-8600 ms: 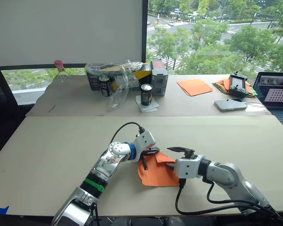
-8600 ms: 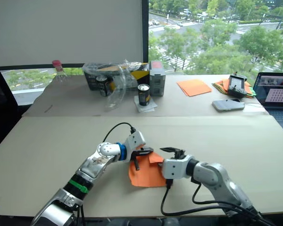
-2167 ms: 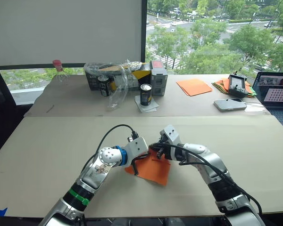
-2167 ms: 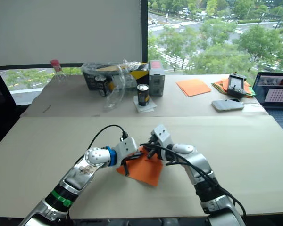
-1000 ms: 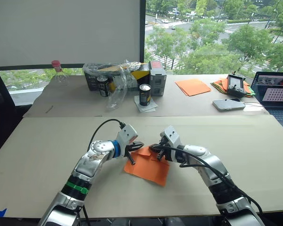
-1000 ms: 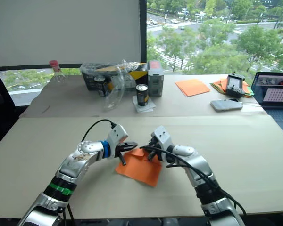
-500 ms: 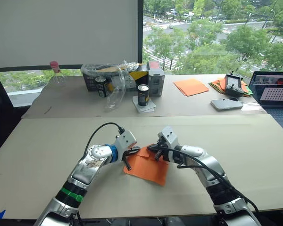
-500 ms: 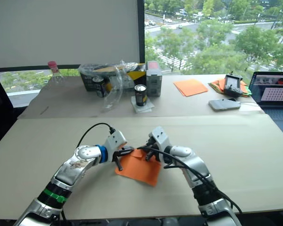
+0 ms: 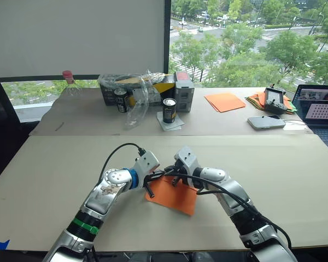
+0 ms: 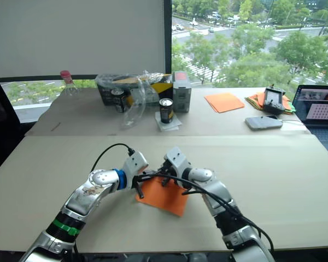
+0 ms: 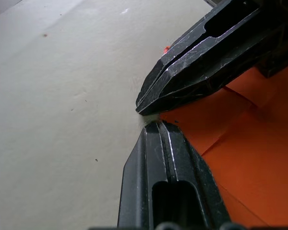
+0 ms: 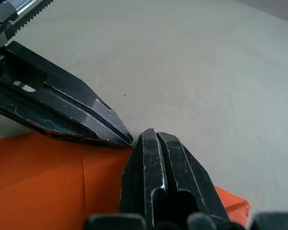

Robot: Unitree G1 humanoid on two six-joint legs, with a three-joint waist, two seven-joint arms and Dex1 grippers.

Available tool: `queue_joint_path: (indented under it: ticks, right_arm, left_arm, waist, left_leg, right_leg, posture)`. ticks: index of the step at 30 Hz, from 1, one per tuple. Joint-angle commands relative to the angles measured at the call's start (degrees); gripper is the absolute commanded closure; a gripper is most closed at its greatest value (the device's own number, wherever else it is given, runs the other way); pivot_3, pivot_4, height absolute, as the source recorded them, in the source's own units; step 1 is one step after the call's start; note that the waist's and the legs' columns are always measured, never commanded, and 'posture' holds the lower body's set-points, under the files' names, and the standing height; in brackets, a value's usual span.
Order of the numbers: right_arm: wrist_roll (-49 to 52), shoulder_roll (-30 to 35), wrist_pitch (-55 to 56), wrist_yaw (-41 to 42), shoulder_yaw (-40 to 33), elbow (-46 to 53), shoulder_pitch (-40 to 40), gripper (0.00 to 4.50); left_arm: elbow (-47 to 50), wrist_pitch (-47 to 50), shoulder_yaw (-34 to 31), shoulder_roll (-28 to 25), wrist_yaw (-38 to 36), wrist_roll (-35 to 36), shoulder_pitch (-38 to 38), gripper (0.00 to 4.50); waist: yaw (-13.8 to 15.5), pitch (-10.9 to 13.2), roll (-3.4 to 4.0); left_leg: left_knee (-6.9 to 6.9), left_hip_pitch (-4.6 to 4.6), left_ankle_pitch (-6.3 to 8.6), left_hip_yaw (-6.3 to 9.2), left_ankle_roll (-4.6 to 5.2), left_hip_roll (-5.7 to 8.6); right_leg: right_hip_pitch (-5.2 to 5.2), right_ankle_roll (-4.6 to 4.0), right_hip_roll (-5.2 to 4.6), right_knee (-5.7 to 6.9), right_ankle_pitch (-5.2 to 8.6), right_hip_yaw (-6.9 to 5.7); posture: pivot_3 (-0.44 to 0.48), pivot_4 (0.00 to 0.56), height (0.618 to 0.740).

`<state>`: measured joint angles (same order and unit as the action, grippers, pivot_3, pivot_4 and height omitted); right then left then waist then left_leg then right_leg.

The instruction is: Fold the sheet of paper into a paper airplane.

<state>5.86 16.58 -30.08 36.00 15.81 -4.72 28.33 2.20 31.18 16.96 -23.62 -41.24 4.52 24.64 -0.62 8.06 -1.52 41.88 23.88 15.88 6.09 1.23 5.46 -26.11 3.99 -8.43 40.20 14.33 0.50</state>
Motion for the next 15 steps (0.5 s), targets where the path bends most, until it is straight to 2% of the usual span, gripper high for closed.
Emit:
queue_joint_path:
  ticks: [1,7,10,15]
  right_arm:
    - [-0.1,3.5,-0.2,-0.6,-4.1,0.6,-1.6,4.5]
    - [-1.0,4.7,2.5,-1.5,-6.2,-1.1,-1.1,4.5]
    - [2.5,2.5,3.5,-0.9,-8.5,1.8,-0.5,4.5]
    - [3.0,2.7,5.7,1.7,-6.8,8.4,-3.1,4.5]
  left_arm:
    - [-1.6,1.0,1.9,-0.2,0.2,-1.8,-0.7,4.48]
    - [-1.4,1.1,2.4,0.4,0.5,-1.8,-0.7,4.48]
    - [-1.5,1.0,2.5,0.6,0.5,-1.8,-0.6,4.48]
    - [-1.5,0.9,2.4,1.0,0.8,-1.7,-0.5,4.48]
  waist:
    - [0.0,0.0,0.0]
    - [-0.1,0.0,0.01]
    - [-0.1,0.0,0.01]
    - [0.0,0.0,0.01]
  left_leg:
    - [0.0,0.0,0.0,0.0,0.0,0.01]
    - [0.0,-0.05,0.0,-0.01,0.0,-0.02]
    - [0.0,-0.04,0.0,-0.02,0.0,-0.02]
    - [0.0,-0.01,0.0,-0.02,0.0,-0.01]
  right_leg:
    - [0.01,0.0,0.0,-0.01,0.0,0.0]
    - [0.03,0.0,0.01,0.01,0.0,0.01]
    - [0.03,0.0,0.0,0.01,0.0,0.02]
    - [0.01,0.0,0.0,0.0,0.0,0.02]
  posture:
    - [0.0,0.15,0.67]
    - [0.0,0.15,0.67]
    - [0.0,0.15,0.67]
    - [0.0,0.15,0.67]
